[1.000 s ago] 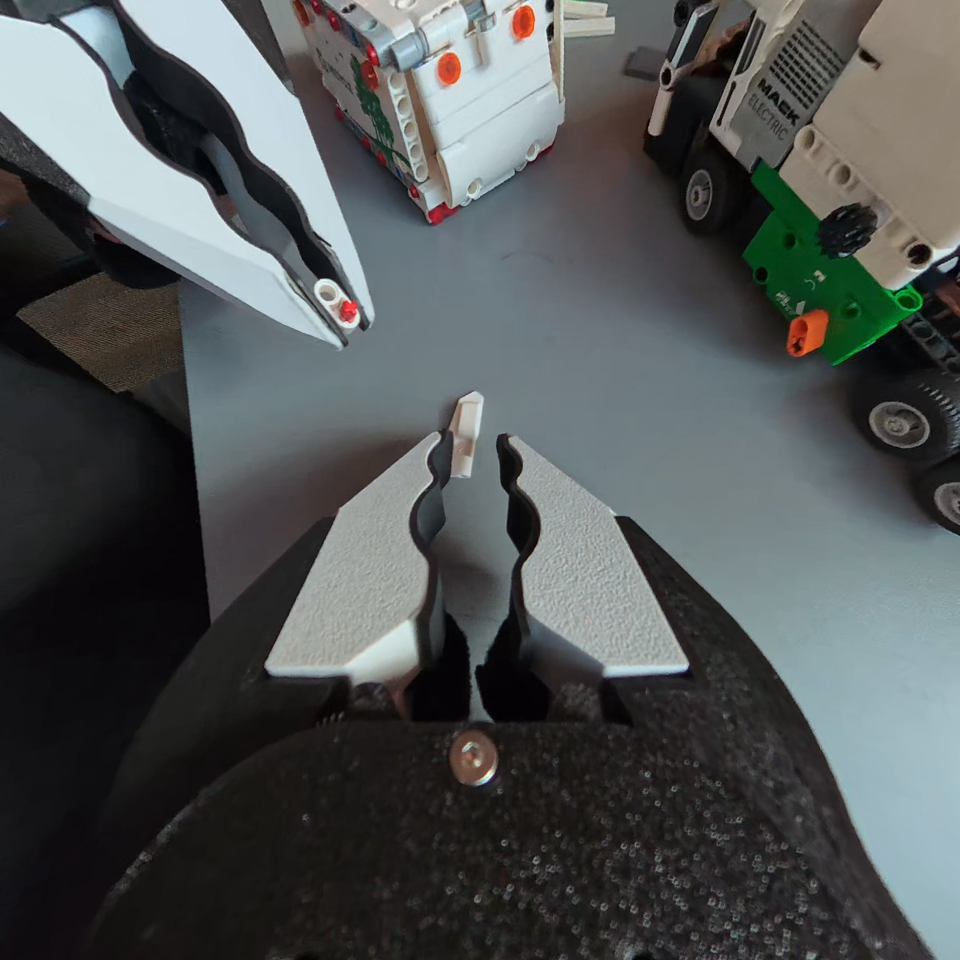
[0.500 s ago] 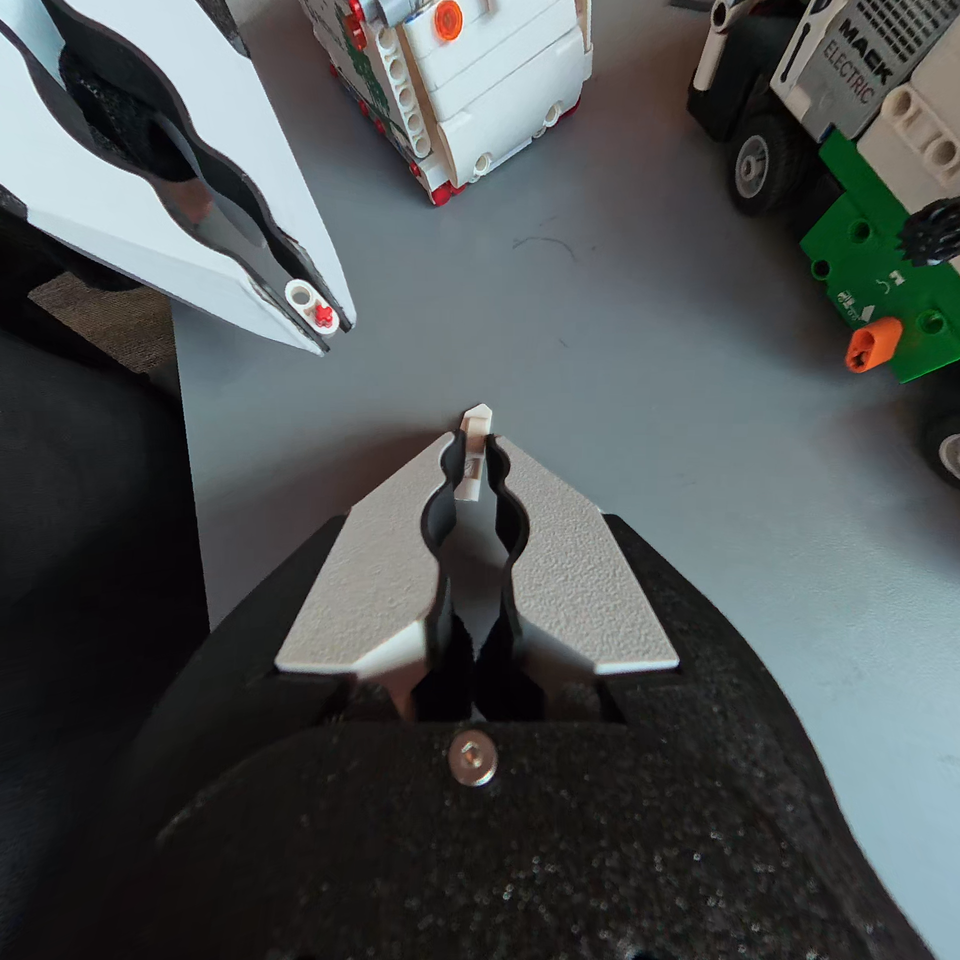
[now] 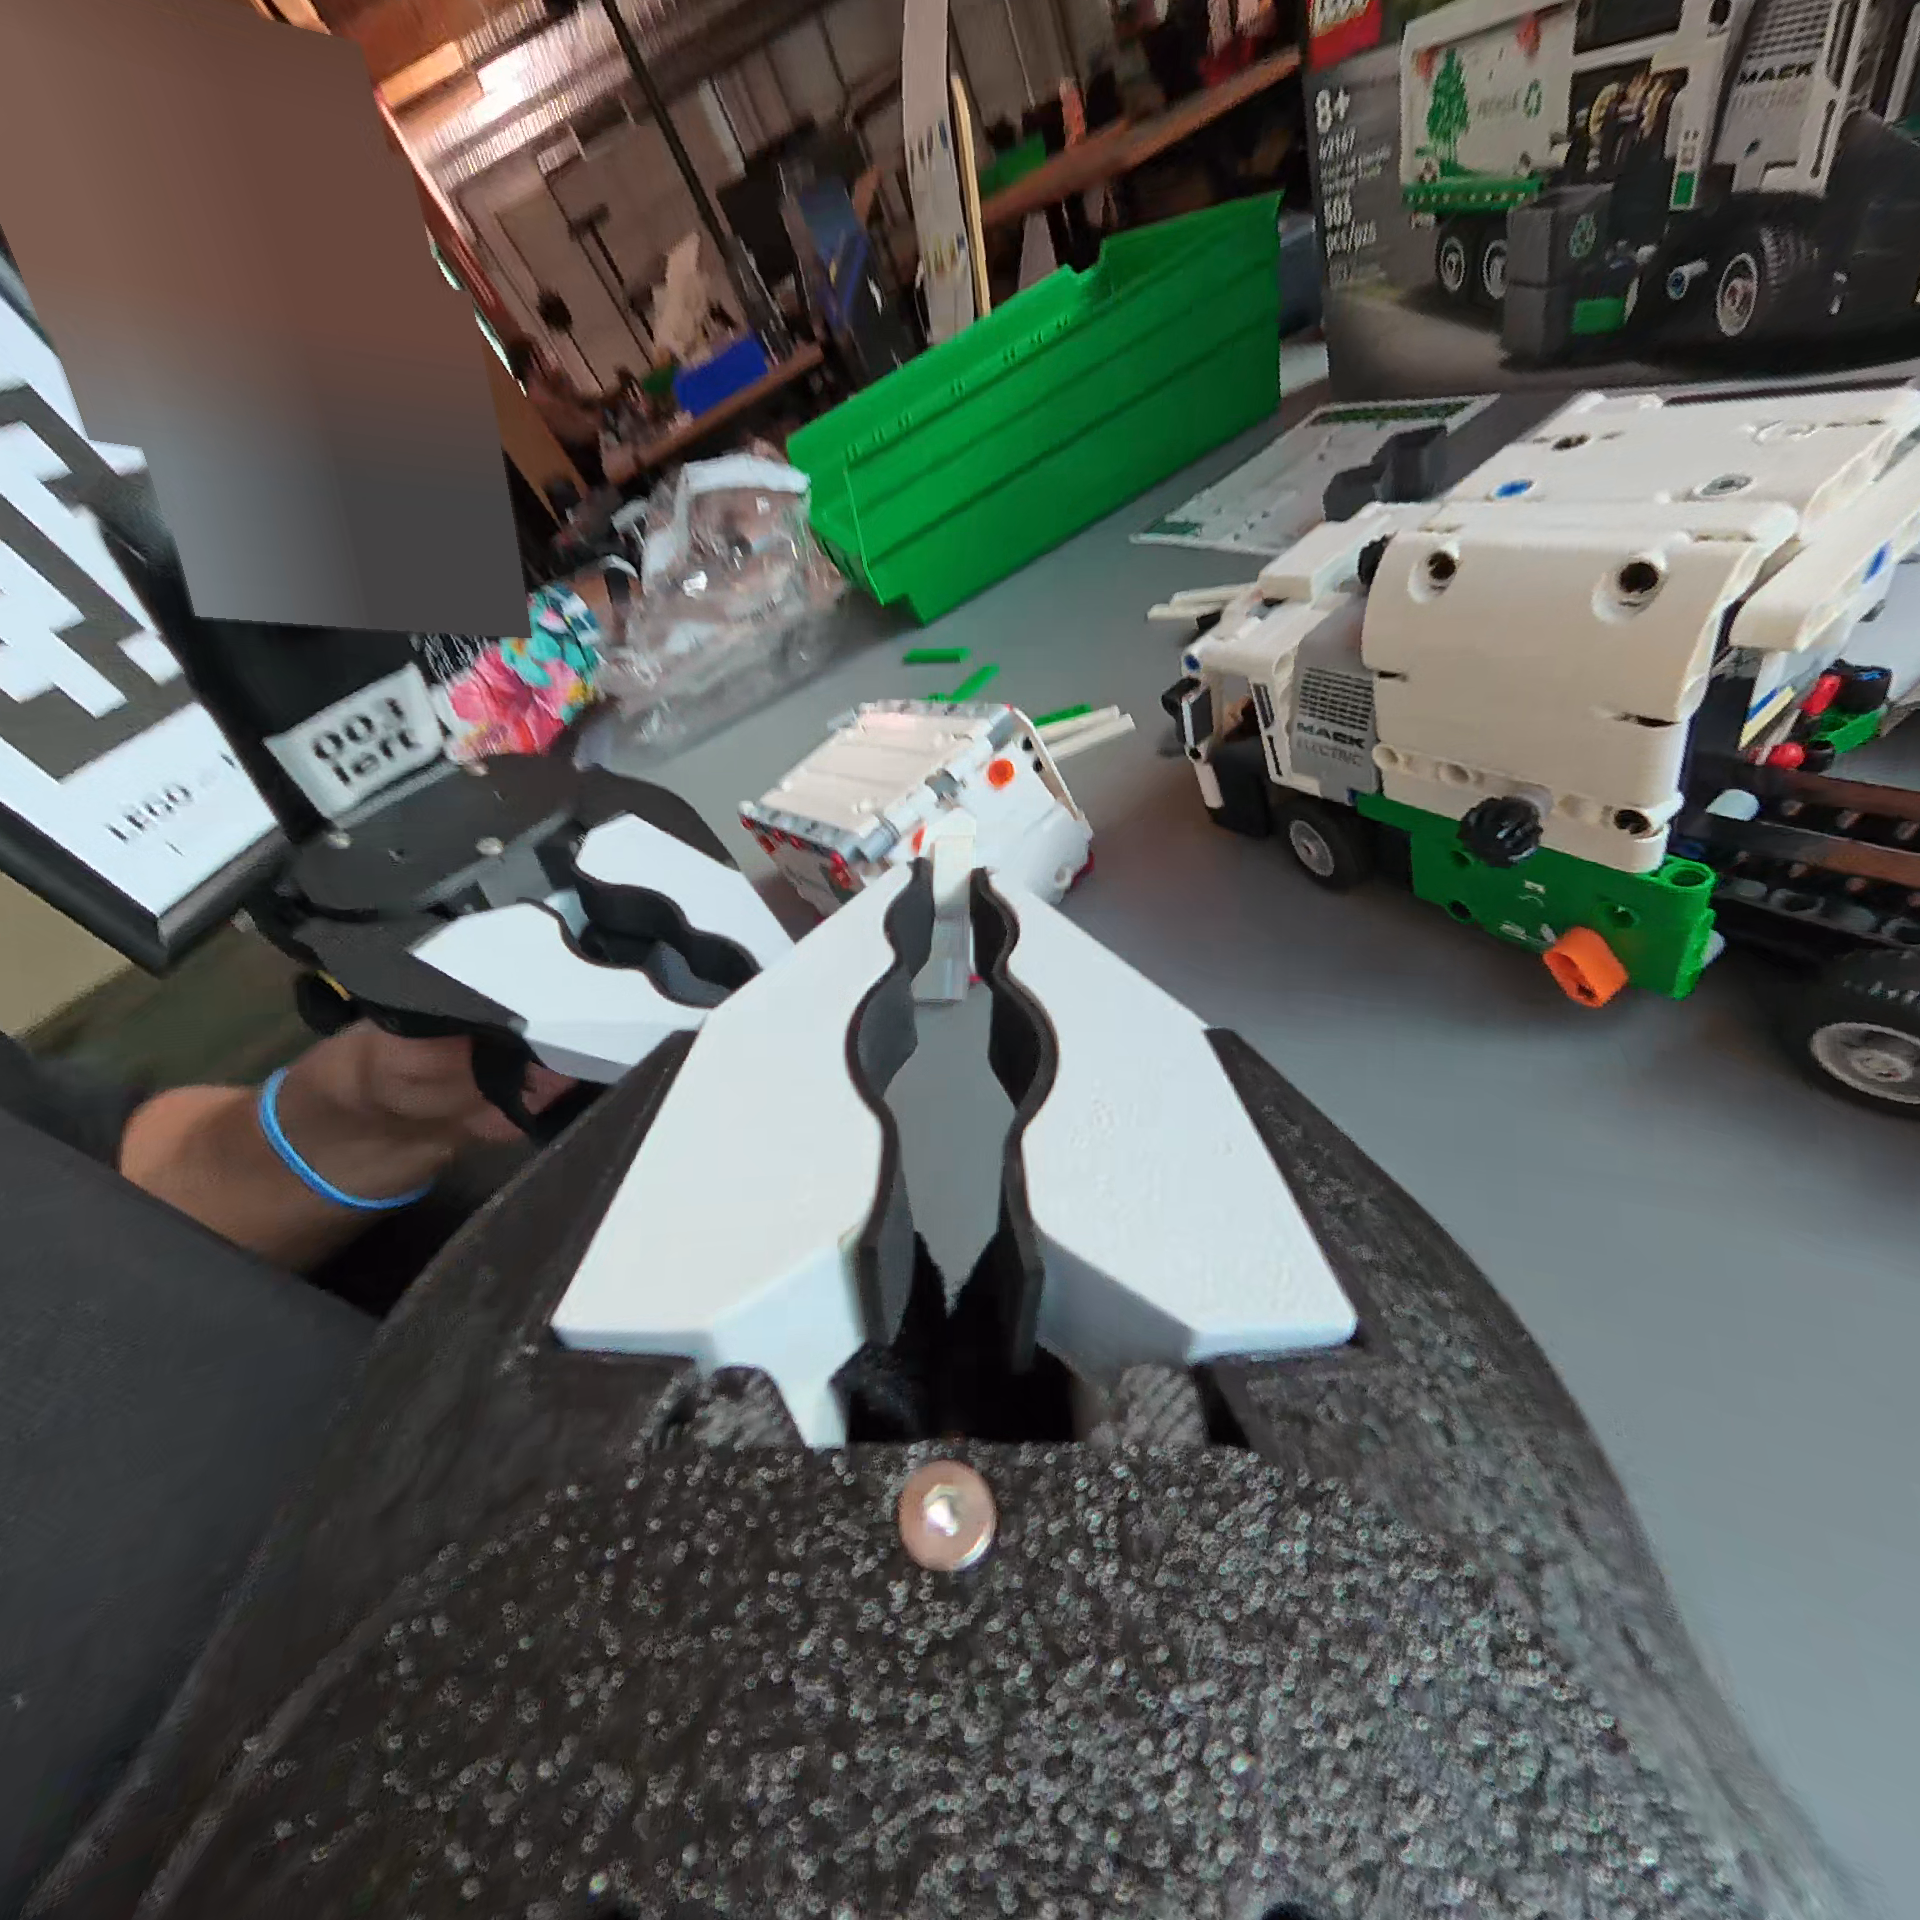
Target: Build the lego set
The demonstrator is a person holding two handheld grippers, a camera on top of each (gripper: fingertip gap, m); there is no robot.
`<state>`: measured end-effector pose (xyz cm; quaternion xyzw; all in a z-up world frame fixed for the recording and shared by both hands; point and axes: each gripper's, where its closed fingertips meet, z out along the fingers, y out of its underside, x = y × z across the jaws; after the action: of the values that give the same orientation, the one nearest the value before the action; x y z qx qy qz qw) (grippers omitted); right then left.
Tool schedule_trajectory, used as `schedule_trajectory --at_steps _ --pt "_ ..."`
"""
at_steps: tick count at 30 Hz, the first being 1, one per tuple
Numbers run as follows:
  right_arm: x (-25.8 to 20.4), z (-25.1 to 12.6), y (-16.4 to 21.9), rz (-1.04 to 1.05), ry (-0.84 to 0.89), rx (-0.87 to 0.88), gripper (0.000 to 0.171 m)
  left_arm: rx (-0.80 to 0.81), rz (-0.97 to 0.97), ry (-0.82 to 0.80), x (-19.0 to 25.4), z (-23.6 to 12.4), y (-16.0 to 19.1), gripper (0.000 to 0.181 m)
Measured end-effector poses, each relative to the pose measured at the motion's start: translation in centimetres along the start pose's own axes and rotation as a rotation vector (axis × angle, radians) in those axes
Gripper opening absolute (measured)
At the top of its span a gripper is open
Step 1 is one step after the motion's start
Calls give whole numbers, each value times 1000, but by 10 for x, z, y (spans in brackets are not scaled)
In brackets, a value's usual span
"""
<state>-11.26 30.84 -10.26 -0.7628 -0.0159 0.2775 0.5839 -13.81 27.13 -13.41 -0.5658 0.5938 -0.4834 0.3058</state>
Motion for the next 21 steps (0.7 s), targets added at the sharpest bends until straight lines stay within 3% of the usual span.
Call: schedule_trajectory --at_steps 1,7,21 --pt "-2 1 -6 40 -2 60 6 21 -21 4 -2 0 -4 6" --pt "-2 5 -13 228 40 238 6 64 -76 -57 -15 9 -14 6" --pt "1 12 -3 203 105 206 6 76 -101 -76 -17 13 -17 6"
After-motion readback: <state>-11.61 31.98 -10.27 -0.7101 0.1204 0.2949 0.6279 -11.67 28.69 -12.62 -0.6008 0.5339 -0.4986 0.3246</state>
